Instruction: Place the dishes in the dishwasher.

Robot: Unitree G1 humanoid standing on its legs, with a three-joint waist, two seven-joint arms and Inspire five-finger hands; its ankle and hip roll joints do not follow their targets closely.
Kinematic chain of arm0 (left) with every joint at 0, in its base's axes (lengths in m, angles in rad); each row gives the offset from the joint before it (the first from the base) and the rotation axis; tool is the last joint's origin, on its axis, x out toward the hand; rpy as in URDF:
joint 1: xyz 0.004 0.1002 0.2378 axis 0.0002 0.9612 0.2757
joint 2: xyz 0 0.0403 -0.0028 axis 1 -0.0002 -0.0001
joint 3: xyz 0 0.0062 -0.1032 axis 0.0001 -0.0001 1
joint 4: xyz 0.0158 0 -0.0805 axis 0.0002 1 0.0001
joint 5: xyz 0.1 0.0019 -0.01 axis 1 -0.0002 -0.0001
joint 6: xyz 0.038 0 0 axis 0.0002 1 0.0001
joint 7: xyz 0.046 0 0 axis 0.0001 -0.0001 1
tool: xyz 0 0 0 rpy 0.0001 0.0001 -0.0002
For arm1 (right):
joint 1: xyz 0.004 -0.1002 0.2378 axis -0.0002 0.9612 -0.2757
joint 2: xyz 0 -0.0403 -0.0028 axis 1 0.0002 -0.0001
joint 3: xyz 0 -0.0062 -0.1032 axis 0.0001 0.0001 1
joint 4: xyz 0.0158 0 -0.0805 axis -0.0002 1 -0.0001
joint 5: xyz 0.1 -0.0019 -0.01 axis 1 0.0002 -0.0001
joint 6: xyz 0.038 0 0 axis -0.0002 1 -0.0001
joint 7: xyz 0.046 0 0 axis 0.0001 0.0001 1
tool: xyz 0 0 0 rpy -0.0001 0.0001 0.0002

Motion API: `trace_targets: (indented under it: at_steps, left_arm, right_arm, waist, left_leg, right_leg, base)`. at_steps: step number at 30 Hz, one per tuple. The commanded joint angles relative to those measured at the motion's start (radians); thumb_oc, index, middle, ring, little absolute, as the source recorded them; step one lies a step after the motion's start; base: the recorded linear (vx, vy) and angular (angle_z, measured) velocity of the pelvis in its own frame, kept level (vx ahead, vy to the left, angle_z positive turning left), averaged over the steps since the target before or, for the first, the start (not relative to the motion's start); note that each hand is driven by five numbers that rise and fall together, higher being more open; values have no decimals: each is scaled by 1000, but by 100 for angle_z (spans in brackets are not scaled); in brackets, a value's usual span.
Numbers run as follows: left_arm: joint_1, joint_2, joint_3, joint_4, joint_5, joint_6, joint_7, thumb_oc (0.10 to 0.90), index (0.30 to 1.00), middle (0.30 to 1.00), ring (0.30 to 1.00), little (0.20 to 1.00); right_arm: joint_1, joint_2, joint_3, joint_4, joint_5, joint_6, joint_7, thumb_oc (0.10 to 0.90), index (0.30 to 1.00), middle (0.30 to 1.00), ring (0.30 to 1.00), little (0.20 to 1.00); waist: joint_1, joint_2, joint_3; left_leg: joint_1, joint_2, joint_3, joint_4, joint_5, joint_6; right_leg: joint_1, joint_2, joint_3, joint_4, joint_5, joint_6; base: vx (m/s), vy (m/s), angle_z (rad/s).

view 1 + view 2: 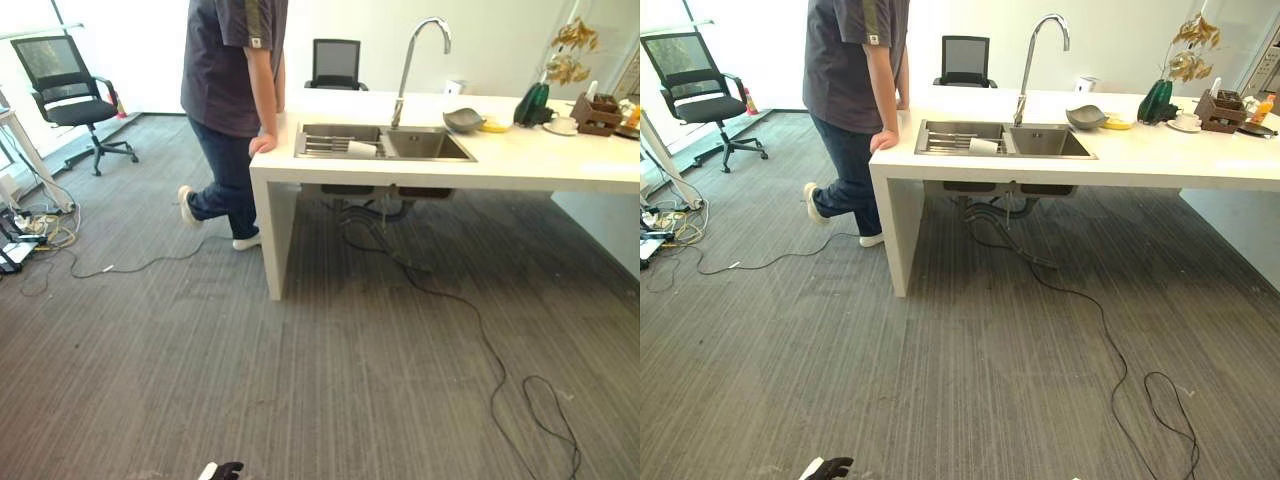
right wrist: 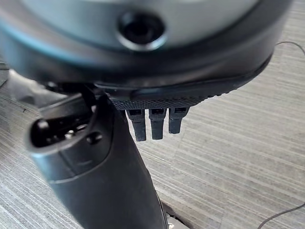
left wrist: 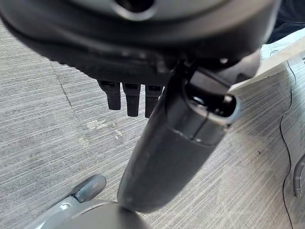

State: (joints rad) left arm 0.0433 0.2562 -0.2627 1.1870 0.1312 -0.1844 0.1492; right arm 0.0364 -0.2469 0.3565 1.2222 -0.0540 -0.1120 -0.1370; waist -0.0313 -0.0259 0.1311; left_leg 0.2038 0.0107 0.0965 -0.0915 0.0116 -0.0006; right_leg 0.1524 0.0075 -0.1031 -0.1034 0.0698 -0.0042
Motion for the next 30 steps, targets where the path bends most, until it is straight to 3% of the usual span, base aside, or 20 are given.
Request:
trace_targets:
  at_steps: [1, 6, 7, 16, 19, 20, 26, 30]
  left_arm:
    - [-108, -11, -31, 31, 34, -26, 8, 800, 900, 900, 900, 900]
    - [-123, -26, -13, 54, 11, -11, 13, 800, 900, 900, 900, 900]
    - [-121, -33, 2, 77, -18, 4, 5, 800, 900, 900, 900, 900]
    - [-101, -51, 63, 127, -111, 20, -28, 800, 900, 900, 900, 900]
    - [-98, -57, 76, 139, -109, 27, -6, 800, 900, 900, 900, 900]
    - [-98, -71, 97, 143, -122, 33, 34, 800, 900, 900, 900, 900]
    - [-97, -102, 100, 140, -114, 23, 125, 800, 900, 900, 900, 900]
    - [-92, -117, 123, 163, -180, 24, 99, 800, 900, 900, 900, 900]
  right_arm:
    - [-106, -42, 32, -7, 28, -42, -38, 800, 900, 900, 900, 900]
    - [-100, -19, 28, 42, 44, -30, -25, 800, 900, 900, 900, 900]
    - [-94, -12, -3, 32, 130, -41, -11, 800, 900, 900, 900, 900]
    - [-76, 9, -43, 45, 219, -53, 5, 800, 900, 900, 900, 900]
    - [-76, 11, -74, -9, 305, -88, 20, 800, 900, 900, 900, 900]
    - [-64, 17, -117, -43, 370, -135, 7, 800, 900, 900, 900, 900]
    - [-63, 29, -126, -17, 388, -162, -20, 800, 900, 900, 900, 900]
    - [-66, 28, -139, -9, 408, -167, -16, 800, 900, 900, 900, 900]
  waist:
    - [-5, 1, 24]
    - [-3, 2, 26]
    - [-5, 1, 27]
    - [-6, 0, 26]
    - [-7, 1, 25]
    - [-14, 5, 27]
    - [-18, 8, 18]
    - [-21, 14, 12]
  left_leg:
    - [-2, 31, 26, 4, -58, -67]
    - [2, 31, 21, 4, -59, -67]
    - [2, 31, 21, 4, -58, -67]
    - [8, 31, 23, 4, -61, -68]
    - [6, 31, 23, 4, -60, -69]
    - [8, 31, 25, 4, -61, -68]
    - [14, 31, 24, 4, -64, -70]
    - [17, 31, 28, 4, -65, -71]
  right_leg:
    - [28, -85, -25, 22, -78, 127]
    - [31, -86, -30, 22, -80, 125]
    - [31, -86, -30, 22, -79, 124]
    - [37, -83, -30, 19, -81, 121]
    - [36, -83, -30, 18, -82, 121]
    - [39, -82, -31, 18, -83, 121]
    - [45, -84, -35, 18, -86, 121]
    - [48, -84, -37, 16, -87, 120]
  base:
    - [0, 0, 0]
    - [0, 0, 0]
    - [0, 0, 0]
    - [4, 0, 0]
    - [0, 0, 0]
    - [0, 0, 0]
    - [0, 0, 0]
    - [0, 0, 0]
